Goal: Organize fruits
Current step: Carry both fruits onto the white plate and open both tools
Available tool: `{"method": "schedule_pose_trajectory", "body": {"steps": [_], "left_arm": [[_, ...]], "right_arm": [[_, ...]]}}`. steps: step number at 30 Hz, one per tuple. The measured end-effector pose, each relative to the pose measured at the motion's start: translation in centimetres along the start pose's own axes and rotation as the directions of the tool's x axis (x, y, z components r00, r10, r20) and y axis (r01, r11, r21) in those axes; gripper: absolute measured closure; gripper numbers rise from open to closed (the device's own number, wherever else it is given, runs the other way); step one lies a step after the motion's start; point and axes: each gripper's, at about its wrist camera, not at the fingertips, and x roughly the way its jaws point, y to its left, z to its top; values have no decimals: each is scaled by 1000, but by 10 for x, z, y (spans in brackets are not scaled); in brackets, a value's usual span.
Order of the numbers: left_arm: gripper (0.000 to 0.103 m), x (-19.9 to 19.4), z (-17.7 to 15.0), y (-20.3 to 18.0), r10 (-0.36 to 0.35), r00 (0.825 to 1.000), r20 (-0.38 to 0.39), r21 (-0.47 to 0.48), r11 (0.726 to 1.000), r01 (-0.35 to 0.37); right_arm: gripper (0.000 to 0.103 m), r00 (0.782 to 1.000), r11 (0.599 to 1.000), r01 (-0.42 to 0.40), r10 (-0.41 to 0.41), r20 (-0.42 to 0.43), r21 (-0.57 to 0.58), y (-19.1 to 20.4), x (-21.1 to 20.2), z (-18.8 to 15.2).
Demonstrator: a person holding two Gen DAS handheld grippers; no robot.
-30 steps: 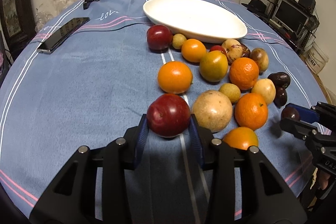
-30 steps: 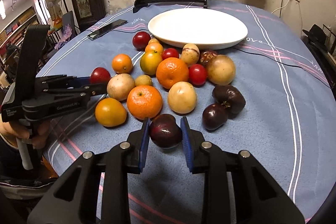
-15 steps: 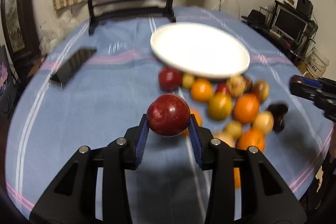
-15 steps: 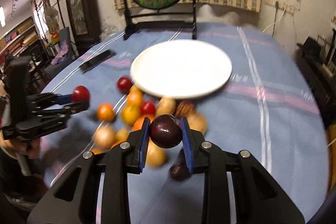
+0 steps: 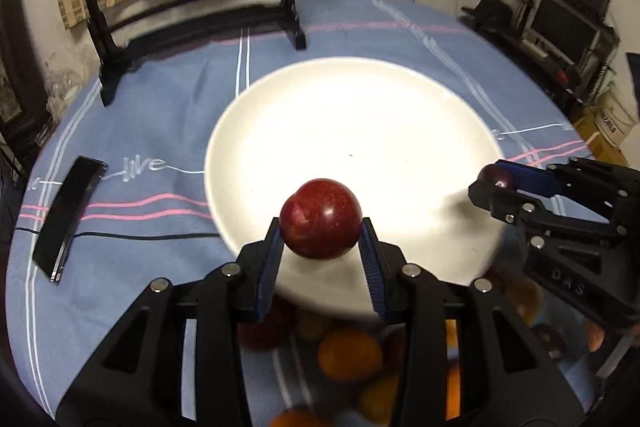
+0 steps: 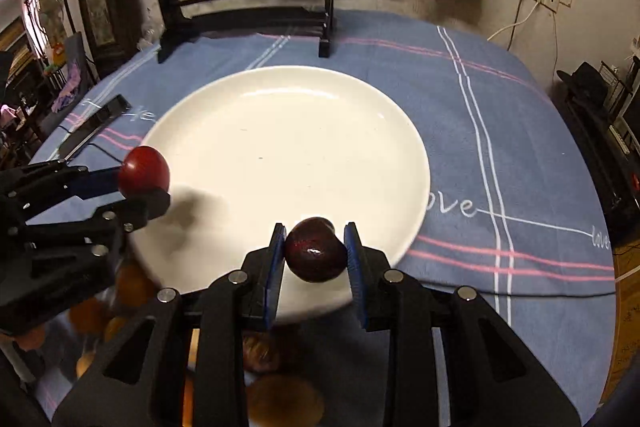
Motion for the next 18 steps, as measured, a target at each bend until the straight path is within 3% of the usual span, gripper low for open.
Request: {"method": "schedule_pose_trajectory", "body": {"steps": [6, 9, 10, 12, 13, 14, 18], "left_arm": [[61, 27, 6, 5, -17, 998, -67, -44, 999, 14], [33, 18, 7, 9, -18, 999, -32, -98, 995, 15], [29, 14, 7, 9, -19, 1000, -16, -106, 994, 18], [26, 3, 7, 9, -32, 999, 3, -109, 993, 33], [24, 0, 6, 9, -33, 999, 5, -110, 993, 33], [22, -5, 4, 9, -31, 999, 7, -113, 993, 32], [19, -20, -8, 10, -32, 999, 4, -115, 993, 32]], "right_arm": [[72, 999, 1000, 4, -4, -44, 9, -5, 20, 8], [72, 998, 1000, 0, 1, -55, 21, -5, 20, 5], [71, 999, 1000, -4, 6, -54, 25, -5, 18, 3], [59, 999, 999, -8, 10, -42, 46, -8, 14, 1], [46, 1000, 998, 4, -2, -20, 62, -11, 8, 0], [42, 1000, 997, 9, -9, 4, 72, -12, 3, 0], [42, 999, 996, 13, -17, 52, 83, -15, -17, -2]]}}
